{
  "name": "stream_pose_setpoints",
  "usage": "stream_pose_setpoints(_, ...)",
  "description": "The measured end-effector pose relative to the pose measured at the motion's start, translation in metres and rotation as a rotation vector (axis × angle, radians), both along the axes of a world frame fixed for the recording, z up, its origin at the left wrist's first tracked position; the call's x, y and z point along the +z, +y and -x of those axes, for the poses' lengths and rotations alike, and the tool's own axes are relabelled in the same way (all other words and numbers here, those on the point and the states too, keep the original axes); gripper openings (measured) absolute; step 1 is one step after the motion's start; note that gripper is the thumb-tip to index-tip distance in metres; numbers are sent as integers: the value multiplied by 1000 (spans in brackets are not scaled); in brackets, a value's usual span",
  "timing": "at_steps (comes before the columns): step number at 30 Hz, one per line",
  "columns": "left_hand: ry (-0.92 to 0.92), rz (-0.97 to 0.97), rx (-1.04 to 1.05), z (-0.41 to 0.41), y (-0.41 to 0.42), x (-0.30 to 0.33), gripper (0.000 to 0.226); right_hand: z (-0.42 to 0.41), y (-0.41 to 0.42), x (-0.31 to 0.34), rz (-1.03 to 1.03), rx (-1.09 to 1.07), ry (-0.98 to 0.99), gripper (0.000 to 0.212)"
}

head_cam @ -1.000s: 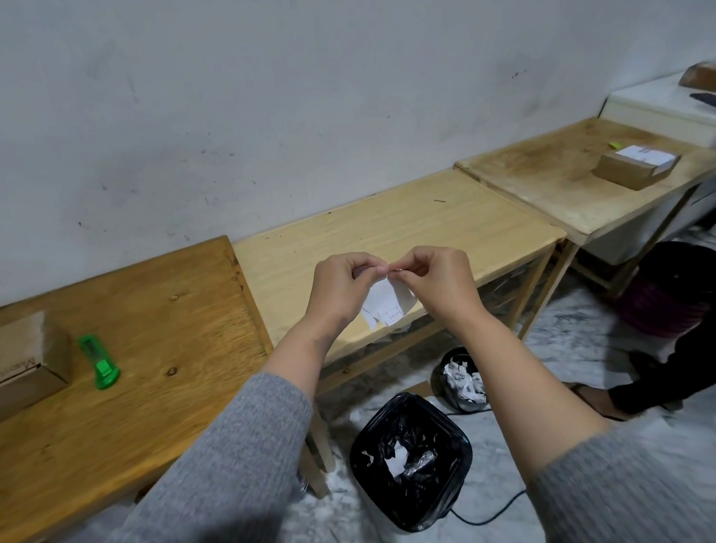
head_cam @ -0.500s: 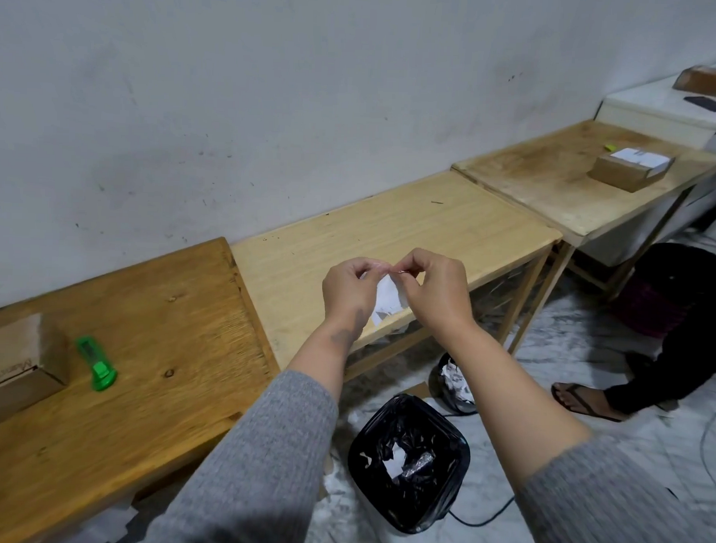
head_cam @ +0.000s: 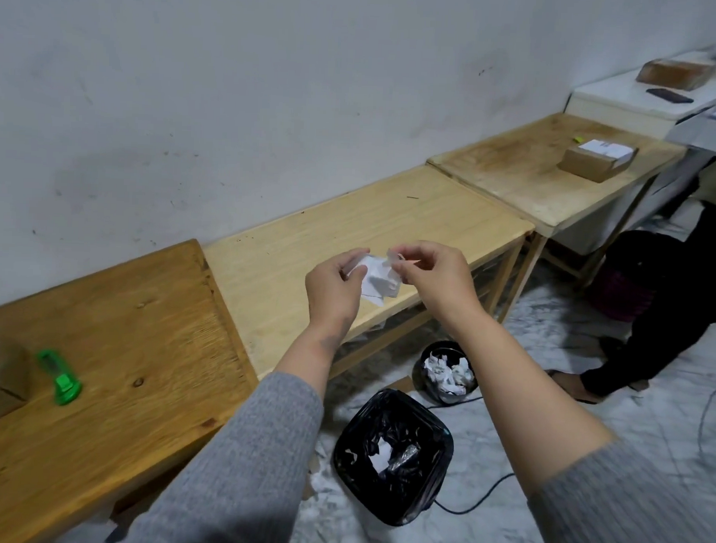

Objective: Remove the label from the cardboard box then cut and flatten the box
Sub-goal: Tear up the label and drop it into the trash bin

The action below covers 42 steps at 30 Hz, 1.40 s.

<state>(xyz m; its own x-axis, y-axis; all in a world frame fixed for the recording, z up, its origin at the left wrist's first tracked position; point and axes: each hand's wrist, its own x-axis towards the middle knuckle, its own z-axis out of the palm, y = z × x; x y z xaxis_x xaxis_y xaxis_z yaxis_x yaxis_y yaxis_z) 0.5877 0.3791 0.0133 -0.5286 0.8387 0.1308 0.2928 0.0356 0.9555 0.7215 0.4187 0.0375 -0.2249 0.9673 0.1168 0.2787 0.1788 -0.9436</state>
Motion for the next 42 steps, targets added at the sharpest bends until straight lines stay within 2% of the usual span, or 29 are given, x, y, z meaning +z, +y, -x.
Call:
stream_pose_setpoints(6,-167,8,-134,-10,-10,-15,23,0,0,-26,23,-70,-141,19)
stream_pose_setpoints(12,-155,270,-285,-8,-8,-68,35,-5,-5,-62,147,-126,-242,23)
stream_pose_setpoints(15,-302,367,-345,-15,-13,-79,48,-9,-14,-82,188,-155,-303,31)
stream_pose_setpoints(17,-355,443,-273,-13,-14,-86,53,-17,-16,-93,221,-205,-322,34)
stream_pose_setpoints(18,-314,438,-190,-11,-14,-88,49,-21,-17,-98,243,-229,-329,32)
stream_pose_setpoints(20,-170,288,-55,-12,-13,-95,27,-27,-18,-108,275,-265,-335,27)
stream_pose_setpoints(22,-41,167,-83,-19,-14,-100,9,-24,-18,-118,291,-280,-322,25)
stream_pose_setpoints(25,42,209,-251,-24,-13,-121,16,-15,-17,-130,313,-277,-278,22)
stream_pose_setpoints(29,65,257,-345,-15,-4,-148,33,-15,-13,-148,377,-240,-132,20)
stream_pose_setpoints(34,26,338,-431,-12,10,-179,23,-21,0,-179,435,-180,-40,22)
stream_pose_setpoints(37,-28,328,-409,-15,16,-194,11,-26,6,-200,385,-175,-91,21)
stream_pose_setpoints(40,-24,335,-365,-17,21,-218,11,-29,13,-228,235,-140,-287,33)
stream_pose_setpoints(42,-20,339,-368,-16,23,-233,16,-31,17,-245,196,-38,-383,41)
